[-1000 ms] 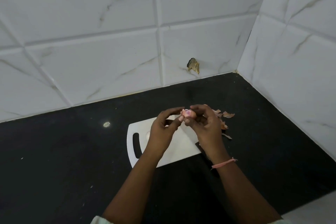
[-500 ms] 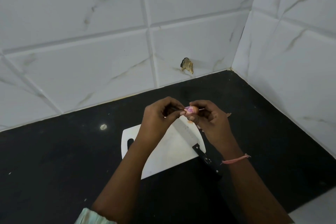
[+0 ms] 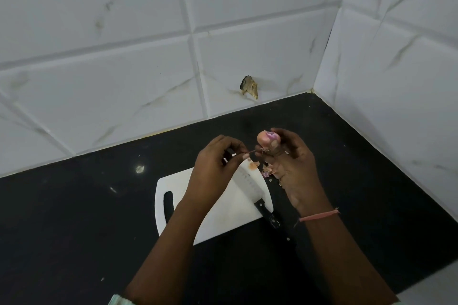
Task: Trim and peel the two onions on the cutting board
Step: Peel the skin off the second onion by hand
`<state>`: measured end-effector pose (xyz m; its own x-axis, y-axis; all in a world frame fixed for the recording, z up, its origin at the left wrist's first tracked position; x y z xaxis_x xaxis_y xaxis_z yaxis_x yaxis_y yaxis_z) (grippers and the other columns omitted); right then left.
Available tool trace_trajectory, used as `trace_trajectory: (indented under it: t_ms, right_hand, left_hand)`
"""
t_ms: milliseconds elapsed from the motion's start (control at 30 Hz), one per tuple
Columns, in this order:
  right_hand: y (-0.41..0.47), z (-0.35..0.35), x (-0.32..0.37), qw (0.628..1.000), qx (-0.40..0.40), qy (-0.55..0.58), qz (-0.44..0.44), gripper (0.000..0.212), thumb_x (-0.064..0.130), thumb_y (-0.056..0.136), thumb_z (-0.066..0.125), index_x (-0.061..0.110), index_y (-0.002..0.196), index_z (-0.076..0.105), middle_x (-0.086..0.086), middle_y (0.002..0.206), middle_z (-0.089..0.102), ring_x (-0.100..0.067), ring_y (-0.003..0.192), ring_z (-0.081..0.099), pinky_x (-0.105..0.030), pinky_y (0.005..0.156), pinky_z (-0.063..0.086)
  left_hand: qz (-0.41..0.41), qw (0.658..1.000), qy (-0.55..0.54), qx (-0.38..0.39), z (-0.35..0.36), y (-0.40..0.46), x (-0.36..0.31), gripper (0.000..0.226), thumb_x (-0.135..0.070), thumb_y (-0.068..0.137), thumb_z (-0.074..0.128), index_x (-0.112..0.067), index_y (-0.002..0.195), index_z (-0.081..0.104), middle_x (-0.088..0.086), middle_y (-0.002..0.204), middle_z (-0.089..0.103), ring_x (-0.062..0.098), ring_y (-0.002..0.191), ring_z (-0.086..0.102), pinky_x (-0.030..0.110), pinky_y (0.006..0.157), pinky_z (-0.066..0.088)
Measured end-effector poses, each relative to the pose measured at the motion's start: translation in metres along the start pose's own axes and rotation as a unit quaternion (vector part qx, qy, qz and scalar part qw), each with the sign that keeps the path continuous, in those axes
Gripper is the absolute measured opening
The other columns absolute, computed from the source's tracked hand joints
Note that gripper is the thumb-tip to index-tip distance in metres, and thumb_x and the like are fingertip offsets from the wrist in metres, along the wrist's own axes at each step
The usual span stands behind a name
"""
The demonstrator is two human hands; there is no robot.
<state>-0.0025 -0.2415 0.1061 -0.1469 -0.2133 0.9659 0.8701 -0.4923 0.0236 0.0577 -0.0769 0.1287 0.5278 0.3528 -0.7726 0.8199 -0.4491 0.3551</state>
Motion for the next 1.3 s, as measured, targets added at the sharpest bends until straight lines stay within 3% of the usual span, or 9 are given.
trace_trajectory:
  t_ms: [100, 200, 300, 367, 500, 800, 1100, 1167, 1300]
  right_hand:
    - [0.002, -0.001, -0.001, 1.000, 0.014, 0.007, 0.005, 0.027, 0.016, 0.088, 0.067, 0.016, 0.115, 0.068, -0.003, 0.112, 0.070, -0.024, 0.099, 0.070, -0.036, 0.080, 0.058]
    - [0.003, -0.004, 0.001, 0.998, 0.026, -0.061, -0.002, 0.034, 0.028, 0.084, 0.068, 0.025, 0.118, 0.067, 0.005, 0.111, 0.069, -0.016, 0.101, 0.067, -0.035, 0.085, 0.057]
    - [0.003, -0.006, 0.006, 0.995, 0.039, -0.093, -0.022, 0.037, 0.027, 0.083, 0.068, 0.021, 0.119, 0.064, 0.004, 0.117, 0.066, -0.012, 0.108, 0.064, -0.030, 0.086, 0.057]
    - [0.003, -0.006, 0.010, 0.996, 0.031, -0.080, -0.031, 0.034, 0.018, 0.084, 0.069, 0.013, 0.117, 0.062, 0.000, 0.113, 0.067, -0.010, 0.102, 0.066, -0.025, 0.077, 0.057]
    - [0.002, -0.006, 0.015, 0.994, 0.026, -0.092, -0.051, 0.031, 0.000, 0.082, 0.071, 0.008, 0.110, 0.065, -0.003, 0.104, 0.071, -0.010, 0.094, 0.069, -0.020, 0.073, 0.056]
    - [-0.012, 0.008, 0.022, 0.961, -0.021, -0.224, -0.159, 0.007, 0.011, 0.083, 0.073, 0.009, 0.087, 0.069, -0.002, 0.082, 0.069, -0.011, 0.075, 0.067, -0.019, 0.067, 0.054]
    - [-0.016, 0.017, 0.028, 0.981, -0.013, -0.188, -0.054, 0.006, 0.005, 0.091, 0.061, 0.008, 0.094, 0.065, 0.002, 0.081, 0.067, 0.001, 0.065, 0.063, -0.011, 0.056, 0.050]
    - [-0.016, 0.019, 0.027, 0.985, 0.003, -0.170, -0.017, 0.009, 0.008, 0.094, 0.058, 0.010, 0.096, 0.067, -0.003, 0.082, 0.068, -0.004, 0.063, 0.063, -0.015, 0.057, 0.052]
    - [-0.014, 0.024, 0.017, 0.992, 0.009, -0.013, 0.125, 0.016, 0.011, 0.098, 0.052, 0.008, 0.090, 0.066, -0.012, 0.069, 0.055, -0.014, 0.055, 0.049, -0.023, 0.049, 0.048]
  left_hand:
    - [-0.068, 0.996, -0.020, -0.055, 0.010, 0.002, 0.007, 0.013, -0.019, 0.088, 0.073, -0.031, 0.093, 0.071, -0.015, 0.092, 0.068, 0.003, 0.084, 0.064, 0.018, 0.073, 0.054]
    - [-0.093, 0.993, -0.039, -0.060, 0.023, 0.006, 0.009, 0.020, -0.018, 0.096, 0.062, -0.026, 0.111, 0.073, -0.009, 0.101, 0.071, 0.006, 0.084, 0.066, 0.026, 0.076, 0.057]
    - [-0.145, 0.980, -0.132, 0.026, 0.033, 0.011, 0.004, 0.033, -0.026, 0.103, 0.048, -0.029, 0.134, 0.059, -0.002, 0.117, 0.069, 0.013, 0.093, 0.069, 0.028, 0.081, 0.058]
    - [-0.174, 0.947, -0.257, 0.086, 0.038, 0.009, -0.003, 0.037, -0.026, 0.102, 0.050, -0.030, 0.139, 0.054, -0.001, 0.123, 0.067, 0.015, 0.102, 0.070, 0.028, 0.084, 0.059]
    - [-0.141, 0.934, -0.320, 0.072, 0.038, 0.006, -0.009, 0.040, -0.010, 0.097, 0.059, -0.017, 0.136, 0.057, 0.003, 0.126, 0.066, 0.017, 0.111, 0.066, 0.025, 0.082, 0.057]
    - [-0.169, 0.930, -0.322, 0.048, 0.033, -0.007, -0.010, 0.033, -0.028, 0.097, 0.057, -0.019, 0.128, 0.059, 0.007, 0.108, 0.067, 0.011, 0.080, 0.064, 0.026, 0.075, 0.054]
    - [-0.121, 0.945, -0.304, 0.031, 0.024, -0.014, -0.014, 0.033, -0.015, 0.096, 0.061, -0.020, 0.128, 0.054, 0.001, 0.121, 0.061, 0.024, 0.102, 0.064, 0.025, 0.077, 0.056]
    - [-0.127, 0.938, -0.320, 0.030, 0.023, -0.016, -0.012, 0.033, -0.016, 0.096, 0.061, -0.020, 0.128, 0.055, 0.002, 0.122, 0.061, 0.024, 0.105, 0.064, 0.026, 0.078, 0.056]
    - [-0.149, 0.922, -0.355, 0.043, 0.022, -0.021, -0.008, 0.035, -0.020, 0.096, 0.061, -0.021, 0.130, 0.056, 0.005, 0.125, 0.062, 0.021, 0.112, 0.064, 0.028, 0.086, 0.056]
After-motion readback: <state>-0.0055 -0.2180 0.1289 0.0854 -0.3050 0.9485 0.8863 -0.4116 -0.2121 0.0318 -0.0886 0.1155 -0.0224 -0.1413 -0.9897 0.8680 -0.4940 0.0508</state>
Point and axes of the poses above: each hand's wrist, its own y-axis towards the middle knuckle, its own z-axis out of the palm, x = y × z, the point moved 3 cm from there along y, towards the middle knuckle
